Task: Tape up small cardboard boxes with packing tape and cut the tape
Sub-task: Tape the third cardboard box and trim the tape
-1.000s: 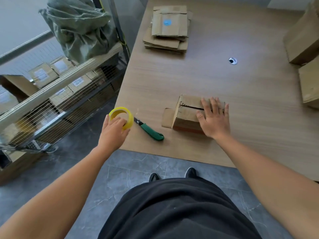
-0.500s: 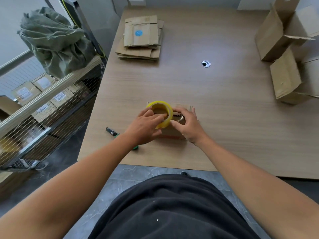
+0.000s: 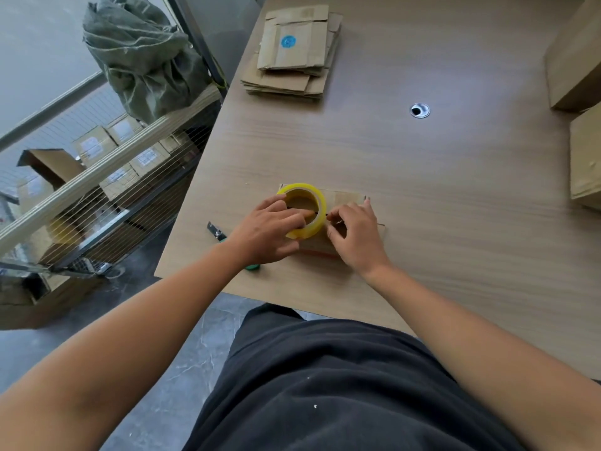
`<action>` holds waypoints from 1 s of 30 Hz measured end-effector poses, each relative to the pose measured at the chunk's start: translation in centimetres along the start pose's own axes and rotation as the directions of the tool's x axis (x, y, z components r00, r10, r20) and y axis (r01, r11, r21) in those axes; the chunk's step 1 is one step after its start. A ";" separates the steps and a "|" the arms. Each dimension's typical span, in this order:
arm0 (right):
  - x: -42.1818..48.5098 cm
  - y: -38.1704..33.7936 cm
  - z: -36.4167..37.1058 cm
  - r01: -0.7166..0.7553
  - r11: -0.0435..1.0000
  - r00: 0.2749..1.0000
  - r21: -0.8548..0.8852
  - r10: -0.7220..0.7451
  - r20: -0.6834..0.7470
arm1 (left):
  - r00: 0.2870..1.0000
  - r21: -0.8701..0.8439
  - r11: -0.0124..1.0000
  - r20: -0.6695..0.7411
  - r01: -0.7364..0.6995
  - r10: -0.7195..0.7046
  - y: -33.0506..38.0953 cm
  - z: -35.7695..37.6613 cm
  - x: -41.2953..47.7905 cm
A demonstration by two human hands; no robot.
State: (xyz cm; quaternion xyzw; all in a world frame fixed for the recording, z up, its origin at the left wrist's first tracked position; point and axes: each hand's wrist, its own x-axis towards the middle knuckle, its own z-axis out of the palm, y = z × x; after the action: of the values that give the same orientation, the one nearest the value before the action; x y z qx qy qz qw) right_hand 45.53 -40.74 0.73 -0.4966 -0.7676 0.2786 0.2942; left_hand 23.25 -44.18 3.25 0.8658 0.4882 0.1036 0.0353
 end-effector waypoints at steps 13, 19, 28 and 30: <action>-1.0 1.7 -3.0 -0.461 0.788 0.880 0.407 0.465 0.098 | 0.993 0.094 0.990 -0.065 0.101 -0.095 -0.4 0.8 2.8; 0.3 2.7 -3.0 -0.597 0.487 0.730 0.638 0.660 0.179 | 0.997 0.109 0.993 -0.069 0.050 -0.042 -0.4 1.1 3.9; 1.6 3.2 -2.4 -0.590 0.462 0.737 0.663 0.643 0.208 | 0.997 0.113 0.992 -0.060 0.049 -0.042 -0.9 1.2 4.8; 1.2 3.5 -2.3 -0.596 0.460 0.742 0.658 0.629 0.232 | 0.998 0.117 0.992 -0.056 0.040 -0.034 -0.9 1.5 4.7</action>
State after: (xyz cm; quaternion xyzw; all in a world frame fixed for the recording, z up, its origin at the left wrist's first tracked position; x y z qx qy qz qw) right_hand 48.88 -38.06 -0.09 -0.5950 -0.3661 0.6212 0.3550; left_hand 25.19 -39.64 2.35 0.8542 0.5101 0.0971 -0.0274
